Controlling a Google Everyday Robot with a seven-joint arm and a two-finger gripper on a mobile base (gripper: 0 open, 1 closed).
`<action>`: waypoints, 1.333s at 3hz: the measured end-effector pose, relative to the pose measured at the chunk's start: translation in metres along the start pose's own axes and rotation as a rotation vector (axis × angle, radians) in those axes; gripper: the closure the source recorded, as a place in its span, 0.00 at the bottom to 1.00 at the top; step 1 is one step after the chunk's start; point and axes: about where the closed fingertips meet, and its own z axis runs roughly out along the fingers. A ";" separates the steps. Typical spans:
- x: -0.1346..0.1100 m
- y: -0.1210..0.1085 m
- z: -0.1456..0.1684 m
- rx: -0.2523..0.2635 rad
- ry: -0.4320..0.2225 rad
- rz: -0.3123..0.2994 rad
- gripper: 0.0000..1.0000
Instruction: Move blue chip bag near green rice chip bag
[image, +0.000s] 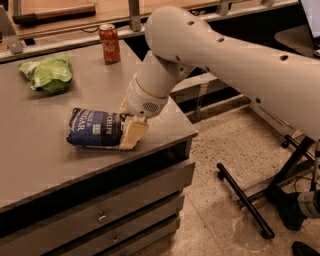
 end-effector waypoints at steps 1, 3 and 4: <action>-0.001 0.001 0.000 -0.001 0.001 -0.002 0.88; -0.008 0.000 -0.021 0.049 -0.050 0.009 1.00; -0.016 -0.010 -0.043 0.102 -0.099 -0.001 1.00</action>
Offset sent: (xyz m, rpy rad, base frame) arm -0.0041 -0.0044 0.0073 0.0405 0.0026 -0.0183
